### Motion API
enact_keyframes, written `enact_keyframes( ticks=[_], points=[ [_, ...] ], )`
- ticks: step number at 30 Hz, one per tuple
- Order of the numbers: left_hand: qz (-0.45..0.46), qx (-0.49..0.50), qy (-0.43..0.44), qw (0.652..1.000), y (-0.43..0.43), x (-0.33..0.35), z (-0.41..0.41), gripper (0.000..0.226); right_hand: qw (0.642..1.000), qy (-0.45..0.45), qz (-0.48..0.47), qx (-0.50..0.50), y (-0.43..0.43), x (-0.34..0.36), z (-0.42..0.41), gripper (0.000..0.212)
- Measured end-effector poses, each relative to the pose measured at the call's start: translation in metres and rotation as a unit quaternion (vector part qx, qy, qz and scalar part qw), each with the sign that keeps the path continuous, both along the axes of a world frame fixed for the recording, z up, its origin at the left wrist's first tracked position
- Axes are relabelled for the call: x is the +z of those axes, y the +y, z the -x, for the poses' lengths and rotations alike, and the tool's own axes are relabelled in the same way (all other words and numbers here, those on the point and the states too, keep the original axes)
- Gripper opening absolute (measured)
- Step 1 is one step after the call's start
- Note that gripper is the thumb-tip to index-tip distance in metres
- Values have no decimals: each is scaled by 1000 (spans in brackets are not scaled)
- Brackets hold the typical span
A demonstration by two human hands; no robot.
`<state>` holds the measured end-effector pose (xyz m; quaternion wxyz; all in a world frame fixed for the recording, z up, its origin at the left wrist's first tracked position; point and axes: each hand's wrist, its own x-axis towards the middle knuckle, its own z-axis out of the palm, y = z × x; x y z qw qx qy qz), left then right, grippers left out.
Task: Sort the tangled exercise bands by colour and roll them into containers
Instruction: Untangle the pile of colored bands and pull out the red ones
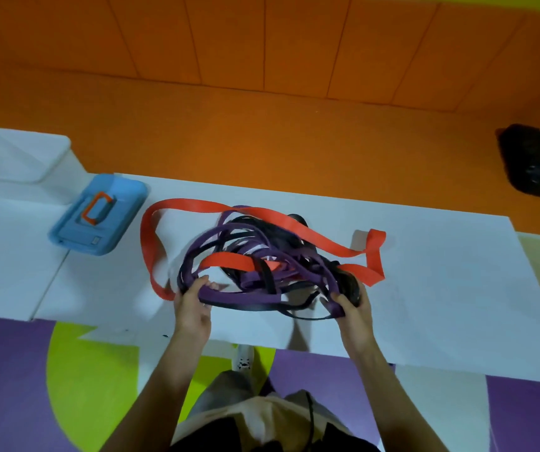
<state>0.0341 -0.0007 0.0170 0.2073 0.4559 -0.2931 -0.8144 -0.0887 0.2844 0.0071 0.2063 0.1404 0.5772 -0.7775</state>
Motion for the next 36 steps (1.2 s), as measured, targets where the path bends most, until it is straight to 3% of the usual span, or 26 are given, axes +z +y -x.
enact_keyframes(
  ticks=[4,6,11,16,18,22,26,31,36],
  points=[
    [-14,-5,-120,993,3,-12,-5,25,999,-30,-24,17,-6,-6,2,50],
    [-18,-18,-141,990,6,-17,-5,30,998,-53,-31,11,-4,-13,3,48],
    [-8,-19,-128,992,4,-17,4,32,995,-87,-35,23,0,-19,5,50],
    [-101,-2,-69,993,1,-15,10,19,994,-71,-60,50,2,-24,5,56],
    [-124,-7,-59,991,-2,-15,9,24,995,-63,-60,49,3,-24,8,55],
    [-90,4,-46,995,-11,-20,6,16,996,-55,-60,40,2,-25,18,55],
    [-29,-28,-20,999,-18,-19,6,32,993,-33,-97,63,-8,-22,23,59],
    [-5,-120,-170,978,-19,-30,0,22,985,-21,-149,86,-15,-29,28,64],
    [39,-140,-253,956,-19,-50,-14,32,980,-20,-173,96,-17,-35,30,65]
  ],
)
